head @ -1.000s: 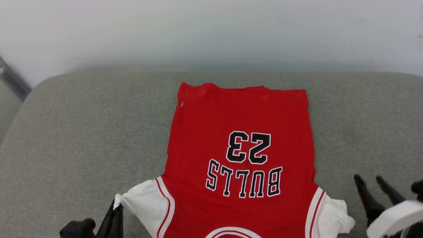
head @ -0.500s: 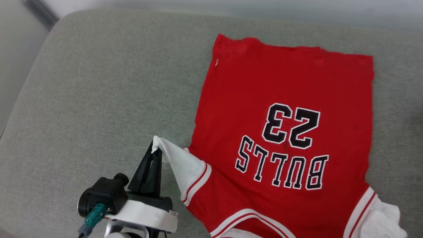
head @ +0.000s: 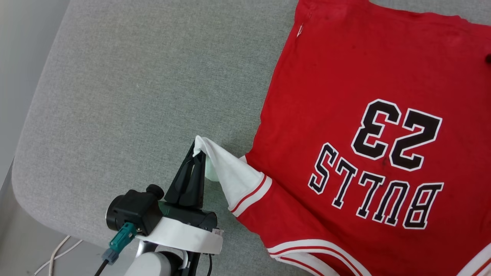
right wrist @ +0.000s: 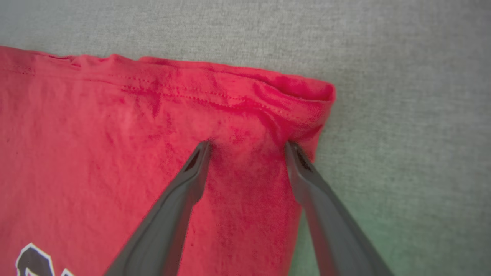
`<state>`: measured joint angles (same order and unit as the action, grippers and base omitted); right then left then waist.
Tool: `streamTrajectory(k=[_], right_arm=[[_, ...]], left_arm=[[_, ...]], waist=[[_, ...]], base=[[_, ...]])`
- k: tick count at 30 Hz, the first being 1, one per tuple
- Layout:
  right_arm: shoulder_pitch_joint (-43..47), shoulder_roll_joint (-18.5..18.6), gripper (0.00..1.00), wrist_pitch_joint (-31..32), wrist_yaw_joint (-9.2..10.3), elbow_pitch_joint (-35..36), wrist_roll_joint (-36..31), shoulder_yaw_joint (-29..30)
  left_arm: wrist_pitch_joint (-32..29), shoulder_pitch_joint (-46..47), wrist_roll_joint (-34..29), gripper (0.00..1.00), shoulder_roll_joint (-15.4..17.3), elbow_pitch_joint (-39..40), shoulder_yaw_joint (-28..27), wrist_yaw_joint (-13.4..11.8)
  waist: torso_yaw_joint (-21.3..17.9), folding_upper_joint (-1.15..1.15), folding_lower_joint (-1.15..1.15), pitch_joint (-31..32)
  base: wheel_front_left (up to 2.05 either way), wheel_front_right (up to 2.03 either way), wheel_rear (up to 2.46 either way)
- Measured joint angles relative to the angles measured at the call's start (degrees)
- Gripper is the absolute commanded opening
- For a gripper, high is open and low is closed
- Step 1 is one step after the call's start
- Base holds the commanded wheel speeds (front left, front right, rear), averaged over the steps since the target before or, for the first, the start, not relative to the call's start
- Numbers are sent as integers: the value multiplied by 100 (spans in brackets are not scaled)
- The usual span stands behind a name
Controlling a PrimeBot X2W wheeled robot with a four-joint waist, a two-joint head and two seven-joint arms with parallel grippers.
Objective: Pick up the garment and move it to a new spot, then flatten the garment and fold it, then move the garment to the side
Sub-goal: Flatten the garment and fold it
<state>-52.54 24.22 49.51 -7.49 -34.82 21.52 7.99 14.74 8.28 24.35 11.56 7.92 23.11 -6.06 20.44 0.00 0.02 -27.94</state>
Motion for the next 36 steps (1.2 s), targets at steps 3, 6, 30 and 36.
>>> streamTrajectory(k=[3, 6, 30, 36], right_arm=[[-59, -36, 100, 131, -4, -159, -122, 112], [-107, -74, 100, 219, -5, -304, -229, 213], [1211, 143, 0, -248, -1, 439, 163, -838], [2478, 301, 0, -203, -1, 1630, 479, -861]], left_arm=[[8, 36, -8, 0, -33, -81, -14, 44], [9, 57, -9, 0, -70, -127, -23, 62], [-91, -653, 403, 0, 400, -976, -705, -29], [-164, -1079, 527, 0, 638, -955, -1017, -232]], waist=[[58, 0, -1, -83], [89, 0, -2, -89], [-624, 0, -2, 1485], [-1217, 0, -2, 1928]], base=[[0, 0, 0], [0, 0, 0], [0, 0, 0], [0, 0, 0]])
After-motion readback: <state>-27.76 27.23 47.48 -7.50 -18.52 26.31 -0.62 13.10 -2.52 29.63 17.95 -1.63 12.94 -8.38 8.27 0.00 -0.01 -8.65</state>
